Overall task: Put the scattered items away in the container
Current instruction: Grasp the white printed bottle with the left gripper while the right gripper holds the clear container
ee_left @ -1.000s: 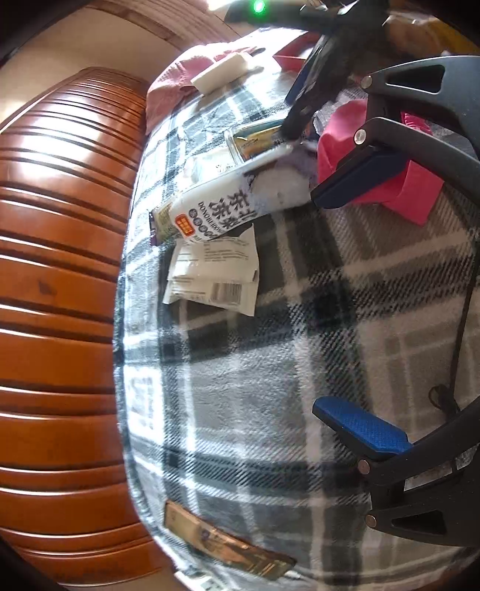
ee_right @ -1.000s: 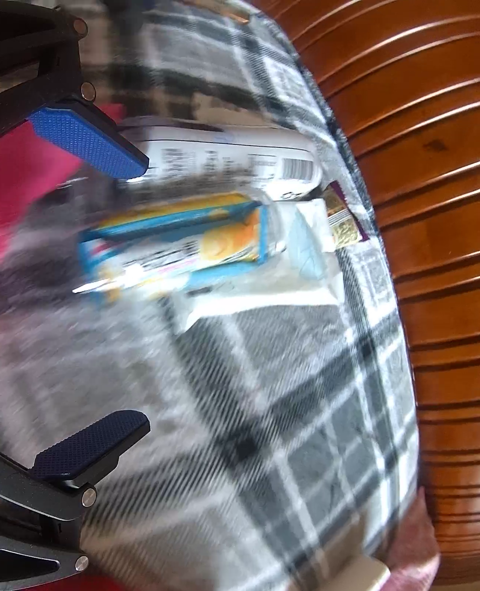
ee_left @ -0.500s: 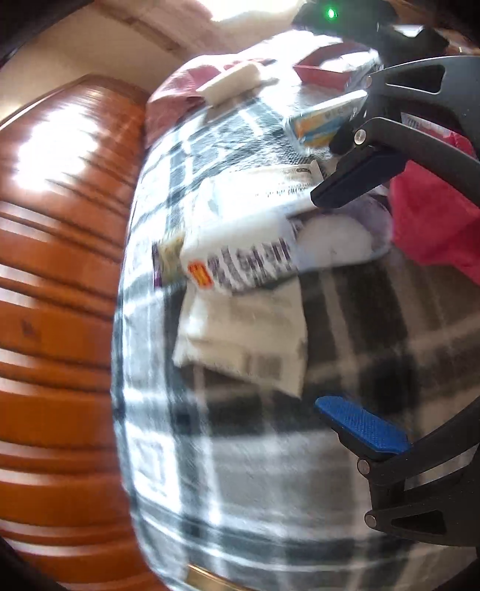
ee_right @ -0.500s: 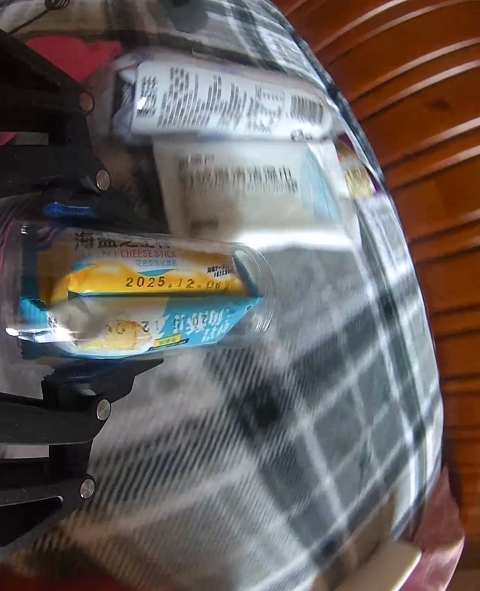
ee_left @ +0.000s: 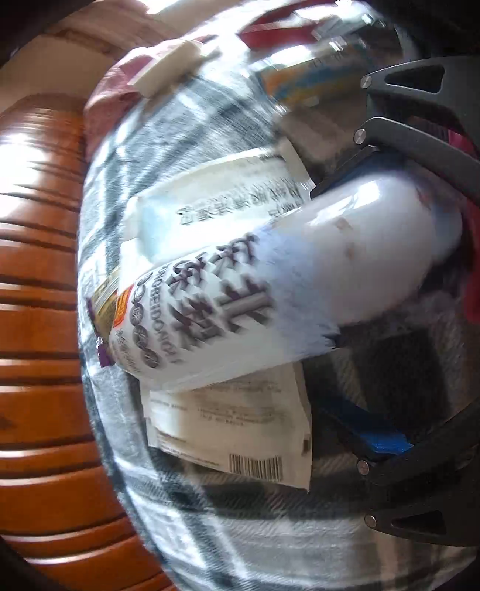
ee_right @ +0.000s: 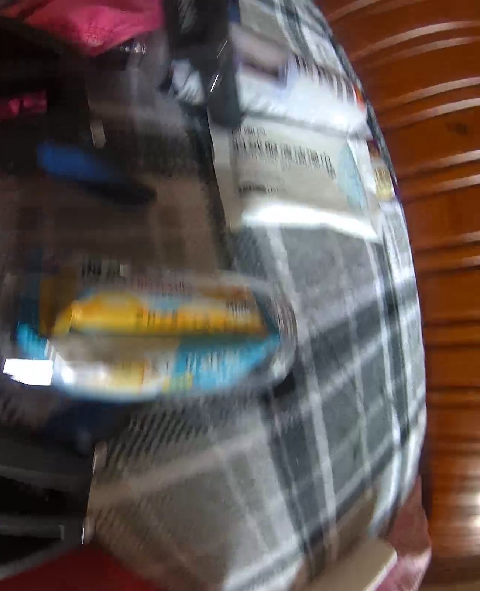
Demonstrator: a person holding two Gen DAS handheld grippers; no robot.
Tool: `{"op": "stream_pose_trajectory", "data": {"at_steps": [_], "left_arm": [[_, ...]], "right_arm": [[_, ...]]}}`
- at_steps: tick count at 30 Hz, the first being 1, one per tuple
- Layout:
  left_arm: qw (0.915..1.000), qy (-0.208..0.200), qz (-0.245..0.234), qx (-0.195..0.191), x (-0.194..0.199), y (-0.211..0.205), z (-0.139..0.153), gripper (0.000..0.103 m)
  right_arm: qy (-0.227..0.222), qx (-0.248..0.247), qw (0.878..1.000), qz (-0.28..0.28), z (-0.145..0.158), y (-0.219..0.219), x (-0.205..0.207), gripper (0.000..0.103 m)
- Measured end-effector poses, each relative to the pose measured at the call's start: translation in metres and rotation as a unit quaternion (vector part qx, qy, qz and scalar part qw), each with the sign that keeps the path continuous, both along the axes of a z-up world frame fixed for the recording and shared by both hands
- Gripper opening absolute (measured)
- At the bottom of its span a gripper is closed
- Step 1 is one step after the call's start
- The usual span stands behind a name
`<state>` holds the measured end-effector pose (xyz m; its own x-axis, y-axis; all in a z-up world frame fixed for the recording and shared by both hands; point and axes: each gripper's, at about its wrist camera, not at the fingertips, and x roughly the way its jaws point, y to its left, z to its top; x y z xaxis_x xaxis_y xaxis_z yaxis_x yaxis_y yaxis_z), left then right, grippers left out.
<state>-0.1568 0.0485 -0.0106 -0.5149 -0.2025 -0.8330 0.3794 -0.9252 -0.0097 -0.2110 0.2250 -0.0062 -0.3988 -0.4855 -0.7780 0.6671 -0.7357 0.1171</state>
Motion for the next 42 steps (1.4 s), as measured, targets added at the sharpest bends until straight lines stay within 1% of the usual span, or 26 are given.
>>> {"op": "stream_pose_trajectory", "data": {"at_steps": [2,3,4,6,12,15,17,19,23,29,31,32,33,34,35,37,42], "left_arm": [[0.9991,-0.004,-0.014,-0.040,-0.001,0.010,-0.004,0.103],[0.9988,-0.003,-0.014,-0.047,-0.001,0.012,-0.004,0.103],[0.9989,-0.003,-0.014,-0.046,-0.001,0.012,-0.004,0.103],[0.9993,0.000,-0.013,-0.034,-0.001,0.009,-0.003,0.103],[0.9990,0.010,-0.015,-0.042,-0.001,0.012,-0.003,0.103],[0.9988,0.009,-0.016,-0.046,-0.001,0.011,-0.004,0.103],[0.9988,0.011,-0.016,-0.045,0.001,0.011,-0.004,0.103],[0.9987,0.012,-0.016,-0.047,0.001,0.011,-0.004,0.103],[0.9986,0.012,-0.015,-0.049,0.000,0.013,-0.004,0.103],[0.9987,0.015,-0.014,-0.047,-0.001,0.013,-0.004,0.103],[0.9987,0.017,-0.014,-0.046,0.000,0.012,-0.004,0.103],[0.9987,0.021,-0.012,-0.044,0.002,0.011,-0.002,0.095],[0.9987,0.028,-0.011,-0.042,0.005,0.009,0.001,0.088],[0.9984,0.035,-0.010,-0.044,0.007,0.009,0.004,0.067],[0.9980,0.036,-0.006,-0.052,0.009,0.010,0.006,0.065],[0.9975,0.032,0.001,-0.063,0.010,0.011,0.007,0.065],[0.9978,0.034,0.005,-0.057,0.014,0.007,0.012,0.065]], "right_arm": [[0.023,0.043,0.999,0.006,-0.004,-0.015,0.008,0.103],[0.034,0.059,0.998,0.006,-0.004,-0.020,0.011,0.103],[0.038,0.064,0.997,0.005,-0.003,-0.021,0.012,0.103],[0.033,0.056,0.998,-0.006,-0.002,-0.017,0.009,0.103],[0.041,0.054,0.996,-0.049,0.004,-0.004,0.006,0.103],[0.050,0.059,0.992,-0.095,0.007,0.005,0.004,0.103],[0.035,0.055,0.991,-0.118,0.003,0.011,-0.005,0.103],[0.019,0.044,0.992,-0.120,-0.001,0.012,-0.015,0.103],[0.033,0.060,0.990,-0.122,-0.003,0.006,-0.013,0.103],[0.036,0.052,0.991,-0.122,-0.005,0.011,-0.018,0.103],[0.040,0.053,0.990,-0.123,-0.005,0.011,-0.013,0.103],[0.044,0.053,0.990,-0.124,-0.004,0.011,-0.011,0.102],[0.049,0.051,0.990,-0.122,-0.002,0.012,-0.006,0.090],[0.056,0.045,0.990,-0.118,0.001,0.012,-0.002,0.078],[0.063,0.040,0.991,-0.115,0.005,0.013,0.001,0.050],[0.073,0.046,0.989,-0.116,0.008,0.011,0.006,0.049],[0.071,0.044,0.989,-0.119,0.010,0.012,0.003,0.049]]}}
